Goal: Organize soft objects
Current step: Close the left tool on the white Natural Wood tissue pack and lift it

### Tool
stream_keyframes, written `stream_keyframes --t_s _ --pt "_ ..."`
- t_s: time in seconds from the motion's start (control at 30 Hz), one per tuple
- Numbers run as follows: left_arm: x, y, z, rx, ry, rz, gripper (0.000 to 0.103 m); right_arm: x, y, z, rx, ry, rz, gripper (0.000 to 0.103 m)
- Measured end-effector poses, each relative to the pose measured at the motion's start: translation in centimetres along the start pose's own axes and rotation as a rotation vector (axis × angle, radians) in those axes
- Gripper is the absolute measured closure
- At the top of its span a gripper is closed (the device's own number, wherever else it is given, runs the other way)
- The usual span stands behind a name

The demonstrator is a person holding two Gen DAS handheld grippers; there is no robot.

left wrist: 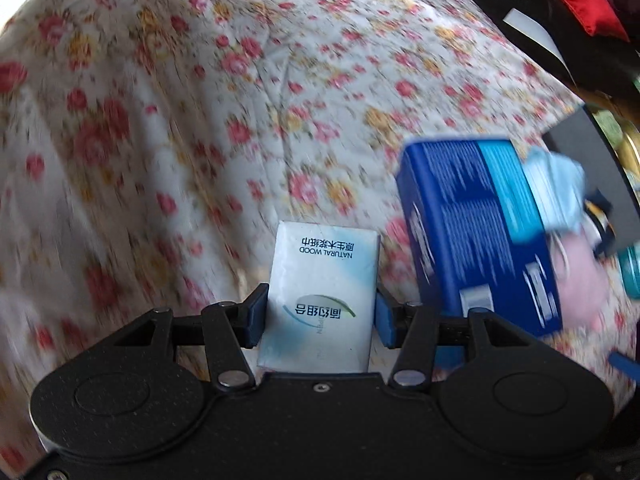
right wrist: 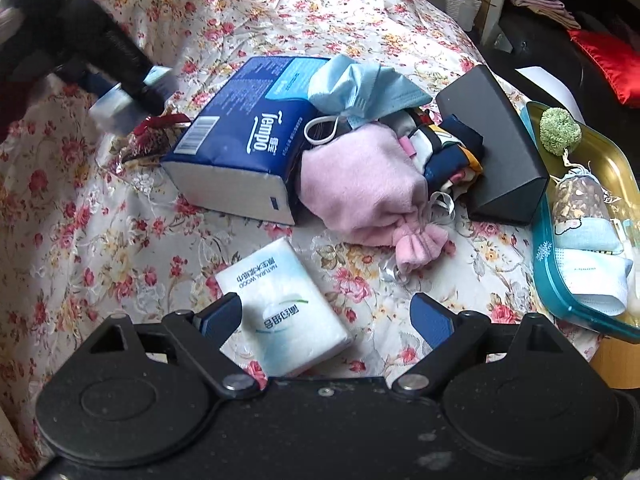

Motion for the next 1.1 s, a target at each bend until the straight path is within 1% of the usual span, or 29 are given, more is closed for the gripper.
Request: stream_keyframes --t_s 0.07,0.13,0.2,0.27,0.37,0.47,0.53,0.57,0.6,0.67,0.7,0.8,0.97,1.03,1.1 --pt "-0.3 -0.1 -1.5 0.015 -0.001 -0.005 0.052 0.2 -0.2 -0.1 0.01 -0.001 -0.007 0.011" --pt "-0.3 -0.2 -2.9 0.027 0.022 -0.018 0.052 0.4 -0.4 -0.1 0.018 -0.001 -0.014 0.011" --pt "-0.2 -0.6 -3.6 0.033 0.033 -0.027 0.052 0.6 -0.6 -0.1 0.024 -0.001 -0.017 0.011" --pt "-0.3 -1.3 -4.0 0.055 0.031 -0.029 0.052 1.0 -0.7 -0.1 0.029 0.001 -0.023 0.011" --pt "-0.2 -1.9 -4.0 0.068 0.045 -0.044 0.053 1.4 -1.0 -0.1 0.04 0.002 -0.037 0.011" --pt "0.0 -2.2 -3.8 0.064 0.042 -0.03 0.053 2.2 -1.6 -0.2 0.055 0.009 -0.053 0.011" --pt "0.2 -2.4 -3.8 0.077 0.068 -0.04 0.053 2.9 -2.0 -0.2 0.065 0.013 -0.055 0.012" --pt "0.3 -2.5 -3.7 0.077 0.074 -0.037 0.053 3.4 -2.2 -0.2 0.069 0.016 -0.051 0.016" --pt "0.3 -2.6 -3.7 0.073 0.073 -0.025 0.053 3.8 -2.3 -0.1 0.074 0.022 -0.044 0.016" --pt "0.4 -2.9 -3.8 0.073 0.07 -0.008 0.053 4.7 -2.3 0.2 0.078 0.036 -0.028 0.026" --pt "0.3 -3.1 -3.9 0.079 0.068 -0.005 0.053 5.2 -2.3 0.4 0.075 0.039 -0.01 0.027" --pt "0.3 -3.5 -4.2 0.092 0.055 0.005 0.052 6.1 -2.1 1.2 0.052 0.022 0.03 0.027" --pt "0.4 -4.2 -4.4 0.119 0.048 0.011 0.052 6.4 -2.8 1.3 0.058 0.001 0.023 0.027" --pt "0.5 -4.6 -4.5 0.135 0.056 0.011 0.049 6.3 -3.2 1.2 0.065 -0.016 0.022 0.025" --pt "0.4 -4.7 -4.3 0.129 0.05 0.014 0.043 6.3 -3.3 1.4 0.061 -0.017 0.014 0.024"
Point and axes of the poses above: each gripper's, at about its wrist camera, not at the fingertips, and y roughly against the way its jaws point, x to its left, z to its top, the point moved 9 cm from there along -y, roughly the way its jaws point, and after that the axes turned 10 degrees about y, right-handed, at the moved point
